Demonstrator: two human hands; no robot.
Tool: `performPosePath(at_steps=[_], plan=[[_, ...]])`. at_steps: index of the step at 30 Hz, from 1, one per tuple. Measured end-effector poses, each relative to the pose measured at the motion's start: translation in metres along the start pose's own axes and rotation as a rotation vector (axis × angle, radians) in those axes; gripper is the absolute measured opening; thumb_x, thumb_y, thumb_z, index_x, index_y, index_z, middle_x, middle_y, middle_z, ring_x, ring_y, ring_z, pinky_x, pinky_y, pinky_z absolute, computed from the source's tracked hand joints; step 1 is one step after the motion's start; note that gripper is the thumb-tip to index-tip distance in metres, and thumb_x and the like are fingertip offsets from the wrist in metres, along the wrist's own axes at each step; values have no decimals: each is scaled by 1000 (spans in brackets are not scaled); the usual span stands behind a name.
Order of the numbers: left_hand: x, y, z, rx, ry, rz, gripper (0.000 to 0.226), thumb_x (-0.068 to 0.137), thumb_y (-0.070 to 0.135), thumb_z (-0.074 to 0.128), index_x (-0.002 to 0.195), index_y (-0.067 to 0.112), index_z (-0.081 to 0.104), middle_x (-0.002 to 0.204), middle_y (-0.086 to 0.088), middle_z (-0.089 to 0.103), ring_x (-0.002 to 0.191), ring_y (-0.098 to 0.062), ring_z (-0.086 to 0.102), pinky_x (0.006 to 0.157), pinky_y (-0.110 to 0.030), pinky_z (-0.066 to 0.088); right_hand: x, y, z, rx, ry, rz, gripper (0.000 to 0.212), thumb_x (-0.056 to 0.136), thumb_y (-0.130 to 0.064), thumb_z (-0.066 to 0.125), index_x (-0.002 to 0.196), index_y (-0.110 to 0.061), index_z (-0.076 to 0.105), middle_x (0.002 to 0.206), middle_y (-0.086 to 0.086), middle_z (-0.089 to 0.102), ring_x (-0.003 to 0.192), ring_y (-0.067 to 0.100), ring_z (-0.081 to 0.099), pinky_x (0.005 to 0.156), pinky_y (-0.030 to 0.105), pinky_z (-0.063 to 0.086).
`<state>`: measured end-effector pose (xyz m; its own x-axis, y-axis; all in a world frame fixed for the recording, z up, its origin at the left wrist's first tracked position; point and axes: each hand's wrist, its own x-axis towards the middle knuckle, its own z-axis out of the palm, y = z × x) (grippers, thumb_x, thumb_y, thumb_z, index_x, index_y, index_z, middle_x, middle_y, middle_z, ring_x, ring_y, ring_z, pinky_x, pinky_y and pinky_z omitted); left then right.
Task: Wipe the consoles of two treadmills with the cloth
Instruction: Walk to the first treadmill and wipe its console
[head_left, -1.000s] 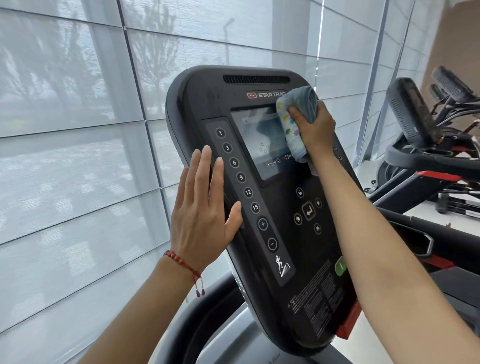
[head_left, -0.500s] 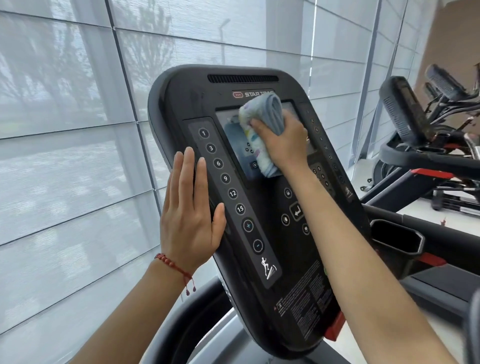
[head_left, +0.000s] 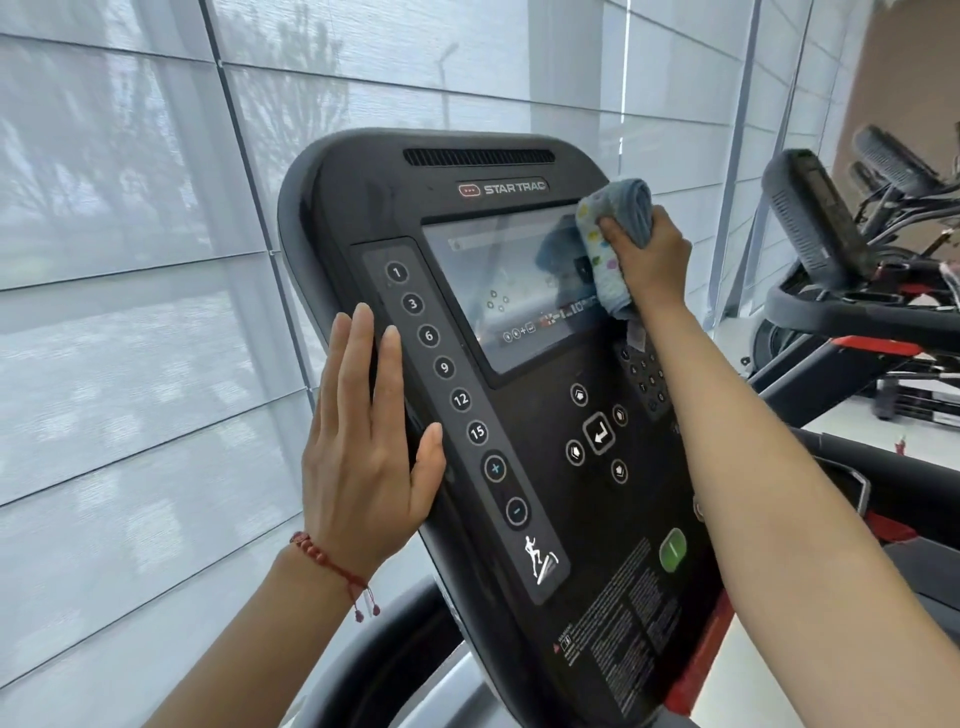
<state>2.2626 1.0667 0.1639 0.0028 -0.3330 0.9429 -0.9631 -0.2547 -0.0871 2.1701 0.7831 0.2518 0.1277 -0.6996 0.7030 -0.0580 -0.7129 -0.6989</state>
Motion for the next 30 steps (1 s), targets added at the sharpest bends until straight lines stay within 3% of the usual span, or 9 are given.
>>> performPosePath(at_steps=[3, 8, 12, 17, 20, 23, 26, 28, 30], plan=[[1, 0, 1, -8, 7, 1, 56, 95, 24, 32, 134, -15, 34, 143, -32, 26, 137, -42, 19, 107, -55, 30, 3, 8, -1, -24, 12, 43, 44, 86, -39, 62, 107, 0, 59, 107, 19, 66, 99, 31, 60, 64, 16, 30], [1, 3, 3, -25, 13, -20, 55, 95, 23, 31, 135, -15, 31, 144, -32, 24, 138, -43, 18, 110, -54, 26, -15, -4, 2, -36, -44, 98, 46, 85, -45, 60, 103, -3, 61, 107, 16, 67, 98, 30, 59, 72, 23, 36], [1, 3, 3, -18, 0, -23, 58, 98, 29, 22, 136, -14, 30, 145, -30, 23, 138, -42, 17, 111, -52, 25, -45, -30, 7, -1, -85, 26, 40, 84, -41, 64, 96, -4, 63, 91, 7, 65, 81, 16, 53, 65, 19, 34], [0, 4, 1, -3, -18, -32, 59, 98, 30, 20, 137, -14, 30, 146, -30, 22, 139, -41, 16, 112, -50, 24, -81, -74, 21, 103, -148, -62, 36, 81, -39, 67, 89, -5, 63, 77, 0, 60, 71, 15, 56, 53, 17, 34], [0, 4, -1, 16, -29, -32, 57, 97, 27, 26, 137, -14, 31, 146, -30, 23, 139, -40, 17, 113, -48, 23, -100, -94, 28, 138, -186, -107, 33, 81, -39, 67, 83, -7, 61, 71, -2, 59, 62, 7, 51, 52, 5, 36], [2, 3, -5, 57, -36, -13, 58, 93, 26, 37, 135, -13, 35, 144, -30, 28, 138, -40, 21, 111, -47, 26, -106, -100, 23, 162, -230, -77, 35, 82, -41, 66, 87, -6, 62, 74, -3, 61, 64, 5, 54, 54, 3, 39], [4, -4, -12, 65, -20, 19, 57, 92, 31, 43, 133, -9, 43, 141, -27, 36, 134, -37, 29, 110, -44, 29, -106, -98, 15, 290, -260, 27, 28, 79, -38, 69, 90, -13, 63, 81, -4, 65, 76, 9, 61, 64, 11, 47], [11, -14, -20, 57, 14, 34, 53, 94, 32, 42, 132, -4, 44, 140, -25, 39, 132, -35, 32, 109, -42, 30, -110, -100, 10, 377, -211, 91, 23, 79, -35, 71, 88, -15, 63, 85, -2, 66, 79, 12, 64, 70, 22, 52], [24, -28, -26, 67, 51, 55, 50, 94, 30, 43, 132, -3, 45, 139, -25, 40, 131, -35, 34, 107, -42, 32, -115, -106, 7, 447, -166, 121, 18, 80, -33, 70, 86, -18, 62, 84, -4, 66, 79, 11, 65, 71, 24, 53]])
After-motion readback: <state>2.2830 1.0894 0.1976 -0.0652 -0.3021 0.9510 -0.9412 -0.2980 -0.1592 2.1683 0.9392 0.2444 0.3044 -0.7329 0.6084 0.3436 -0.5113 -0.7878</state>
